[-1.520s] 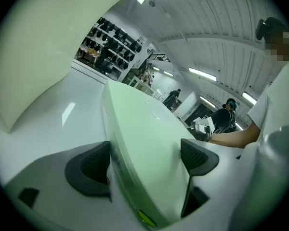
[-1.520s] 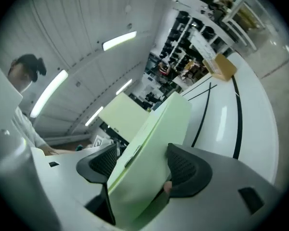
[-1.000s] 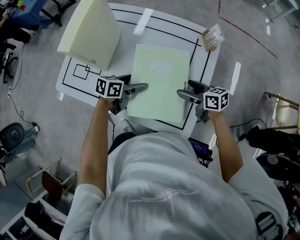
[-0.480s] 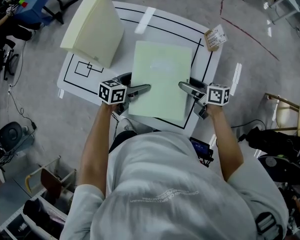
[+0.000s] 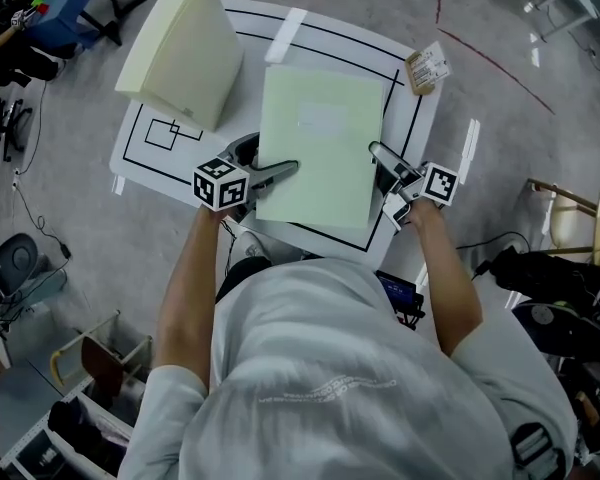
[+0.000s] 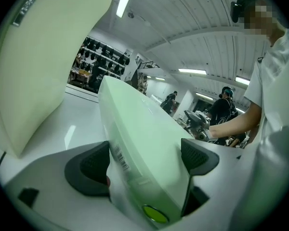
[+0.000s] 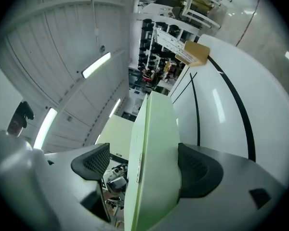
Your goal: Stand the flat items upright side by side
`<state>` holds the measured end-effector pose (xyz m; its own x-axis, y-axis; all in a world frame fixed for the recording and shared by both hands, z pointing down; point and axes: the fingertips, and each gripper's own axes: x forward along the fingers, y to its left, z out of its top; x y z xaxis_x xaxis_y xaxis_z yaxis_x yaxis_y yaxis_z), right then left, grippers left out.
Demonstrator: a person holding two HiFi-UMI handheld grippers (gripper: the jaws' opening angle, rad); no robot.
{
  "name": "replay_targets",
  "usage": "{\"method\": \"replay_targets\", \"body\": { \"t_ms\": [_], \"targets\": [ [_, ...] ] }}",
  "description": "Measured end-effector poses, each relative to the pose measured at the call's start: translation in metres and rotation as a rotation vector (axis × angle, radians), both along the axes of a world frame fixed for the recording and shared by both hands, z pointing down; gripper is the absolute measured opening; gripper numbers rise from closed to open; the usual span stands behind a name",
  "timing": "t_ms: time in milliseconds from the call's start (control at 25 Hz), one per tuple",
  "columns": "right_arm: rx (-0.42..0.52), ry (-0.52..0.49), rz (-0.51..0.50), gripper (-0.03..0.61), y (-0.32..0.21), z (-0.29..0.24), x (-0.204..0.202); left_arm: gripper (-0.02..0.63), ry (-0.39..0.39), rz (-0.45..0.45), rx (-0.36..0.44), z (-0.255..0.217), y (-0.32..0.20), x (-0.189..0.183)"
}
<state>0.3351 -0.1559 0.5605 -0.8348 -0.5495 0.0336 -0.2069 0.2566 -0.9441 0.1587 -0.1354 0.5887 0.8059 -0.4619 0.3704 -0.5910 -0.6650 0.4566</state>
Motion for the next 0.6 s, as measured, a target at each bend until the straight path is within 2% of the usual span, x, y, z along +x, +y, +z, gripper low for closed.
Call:
{"method": "replay_targets", "body": {
  "t_ms": [200, 280, 400, 480, 600],
  "targets": [
    [-0.015, -0.038, 0.041, 0.431, -0.006, 0.000, 0.006, 0.454, 0.011, -0.012, 0.025, -0.003, -0.002, -0.001],
    [-0.037, -0.068, 0.048, 0.406, -0.008, 0.001, 0.008, 0.454, 0.026, -0.011, 0.030, -0.006, -0.002, -0.002],
    [-0.034, -0.097, -0.017, 0.376, -0.003, 0.000, -0.005, 0.454, 0.067, 0.016, 0.033, -0.010, 0.000, 0.004],
    [-0.014, -0.044, -0.090, 0.376, 0.005, 0.001, -0.023, 0.454, 0.061, 0.049, 0.043, -0.012, 0.002, 0.012],
    [-0.008, -0.001, -0.125, 0.385, 0.012, 0.002, -0.031, 0.454, 0.051, 0.076, 0.044, -0.013, 0.000, 0.013]
  ]
}}
